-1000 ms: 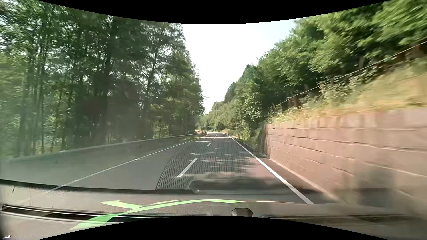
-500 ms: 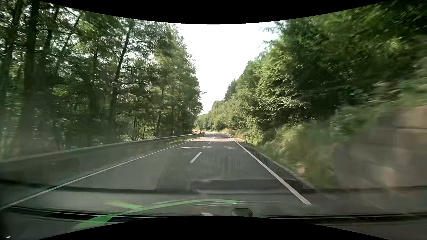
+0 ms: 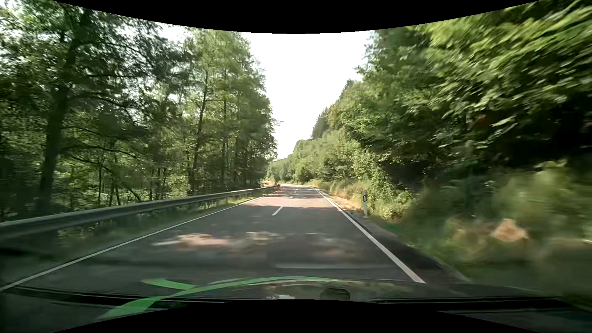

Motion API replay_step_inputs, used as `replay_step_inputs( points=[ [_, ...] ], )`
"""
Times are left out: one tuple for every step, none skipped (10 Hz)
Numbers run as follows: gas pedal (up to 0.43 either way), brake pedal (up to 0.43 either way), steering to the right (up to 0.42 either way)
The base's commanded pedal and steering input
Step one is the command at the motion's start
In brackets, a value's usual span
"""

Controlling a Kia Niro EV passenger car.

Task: Follow the waypoints while adhering to traffic rules and regulations

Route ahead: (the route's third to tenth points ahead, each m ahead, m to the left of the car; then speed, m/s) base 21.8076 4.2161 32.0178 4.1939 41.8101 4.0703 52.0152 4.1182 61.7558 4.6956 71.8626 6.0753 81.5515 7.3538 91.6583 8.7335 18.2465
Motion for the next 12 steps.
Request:
replay_step_inputs(
  points=[
    [0.118, 0.000, -0.002],
    [0.130, 0.000, -0.003],
    [0.150, 0.000, -0.003],
    [0.157, 0.000, -0.003],
    [0.157, 0.000, -0.003],
    [0.157, 0.000, -0.003],
    [0.157, 0.000, -0.004],
    [0.157, 0.000, -0.003],
    [0.157, 0.000, -0.003],
    [0.157, 0.000, -0.003],
    [0.169, 0.000, -0.004],
    [0.169, 0.000, -0.004]
  ],
)
